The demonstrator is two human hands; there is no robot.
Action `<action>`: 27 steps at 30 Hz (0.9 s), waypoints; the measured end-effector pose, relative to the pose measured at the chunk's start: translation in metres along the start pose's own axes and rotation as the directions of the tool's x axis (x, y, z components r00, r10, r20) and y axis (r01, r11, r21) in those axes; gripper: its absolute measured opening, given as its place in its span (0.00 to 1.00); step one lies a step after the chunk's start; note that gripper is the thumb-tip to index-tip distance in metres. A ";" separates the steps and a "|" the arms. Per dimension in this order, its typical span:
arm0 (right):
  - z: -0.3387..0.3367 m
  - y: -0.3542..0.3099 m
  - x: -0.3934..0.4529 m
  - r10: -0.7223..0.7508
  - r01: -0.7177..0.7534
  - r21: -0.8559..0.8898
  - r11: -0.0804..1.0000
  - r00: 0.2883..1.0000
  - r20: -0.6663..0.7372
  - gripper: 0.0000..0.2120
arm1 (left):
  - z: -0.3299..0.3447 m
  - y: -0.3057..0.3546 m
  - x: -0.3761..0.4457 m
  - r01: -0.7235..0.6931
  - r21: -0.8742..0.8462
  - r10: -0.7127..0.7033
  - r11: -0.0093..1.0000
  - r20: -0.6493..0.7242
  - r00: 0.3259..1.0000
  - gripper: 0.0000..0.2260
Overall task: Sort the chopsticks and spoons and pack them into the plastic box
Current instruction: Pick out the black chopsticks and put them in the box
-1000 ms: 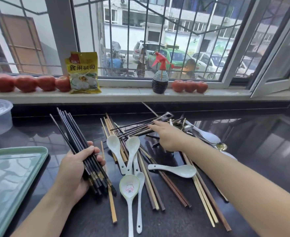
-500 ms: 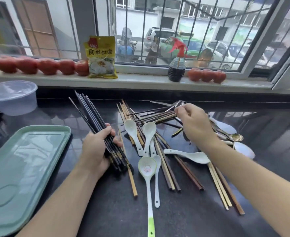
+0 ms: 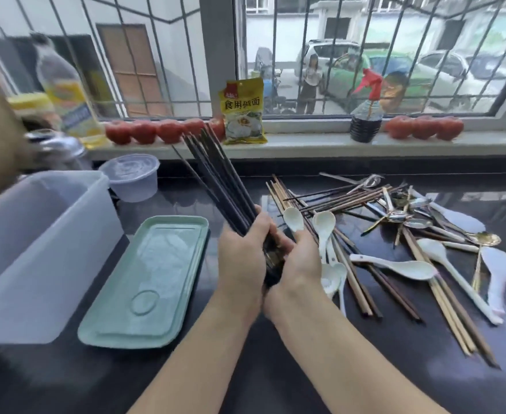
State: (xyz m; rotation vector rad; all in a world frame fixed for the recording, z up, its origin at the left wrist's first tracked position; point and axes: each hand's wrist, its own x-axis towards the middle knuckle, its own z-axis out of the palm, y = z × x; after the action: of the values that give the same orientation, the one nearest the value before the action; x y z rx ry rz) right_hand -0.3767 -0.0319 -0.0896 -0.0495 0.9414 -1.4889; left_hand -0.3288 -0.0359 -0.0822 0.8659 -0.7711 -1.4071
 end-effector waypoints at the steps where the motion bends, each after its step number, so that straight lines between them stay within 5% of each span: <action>1: -0.001 0.005 -0.011 -0.015 0.016 -0.014 1.000 0.999 0.033 0.25 | -0.006 0.003 -0.012 -0.029 0.084 0.030 0.996 -0.011 0.999 0.09; 4: 0.000 0.034 -0.042 -0.041 0.060 -0.114 0.992 0.986 0.161 0.22 | -0.036 0.015 -0.040 -0.050 0.259 0.051 0.965 0.000 0.999 0.04; 7: 0.021 0.068 -0.066 -0.001 0.130 -0.432 0.893 0.958 0.286 0.18 | -0.083 0.057 -0.055 -0.074 0.285 0.088 0.956 -0.036 0.996 0.02; 9: 0.050 0.085 -0.074 -0.060 0.352 -0.672 0.652 0.907 0.418 0.15 | -0.128 0.104 -0.061 -0.129 0.344 0.157 0.930 -0.055 0.986 0.08; 12: 0.098 0.110 -0.070 -0.181 0.757 -0.652 0.050 0.648 0.740 0.11 | -0.195 0.169 -0.070 -0.148 0.486 0.236 0.861 -0.125 0.964 0.14; 14: 0.134 0.133 -0.066 0.034 0.848 -0.469 -0.247 0.491 0.870 0.19 | -0.235 0.203 -0.075 -0.120 0.523 0.250 0.844 -0.186 0.950 0.11; 17: 0.173 0.162 -0.064 0.362 0.814 -0.296 -0.500 0.507 0.782 0.25 | -0.276 0.233 -0.078 -0.074 0.552 0.237 0.830 -0.229 0.944 0.08; 20: 0.170 0.159 -0.062 0.381 0.771 -0.258 -0.582 0.538 0.752 0.23 | -0.305 0.248 -0.074 -0.033 0.517 0.189 0.855 -0.252 0.949 0.04; 27: 0.085 0.081 -0.092 0.446 0.784 -0.355 -0.509 0.593 0.670 0.24 | -0.287 0.250 -0.049 0.035 0.330 0.008 0.943 -0.127 0.992 0.04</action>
State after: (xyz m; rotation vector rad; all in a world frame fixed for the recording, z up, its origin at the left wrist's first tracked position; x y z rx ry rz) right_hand -0.2460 0.0150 -0.0333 -2.4988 1.2314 -0.0791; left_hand 0.0424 0.0211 -0.0050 1.2112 -0.9208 -1.2380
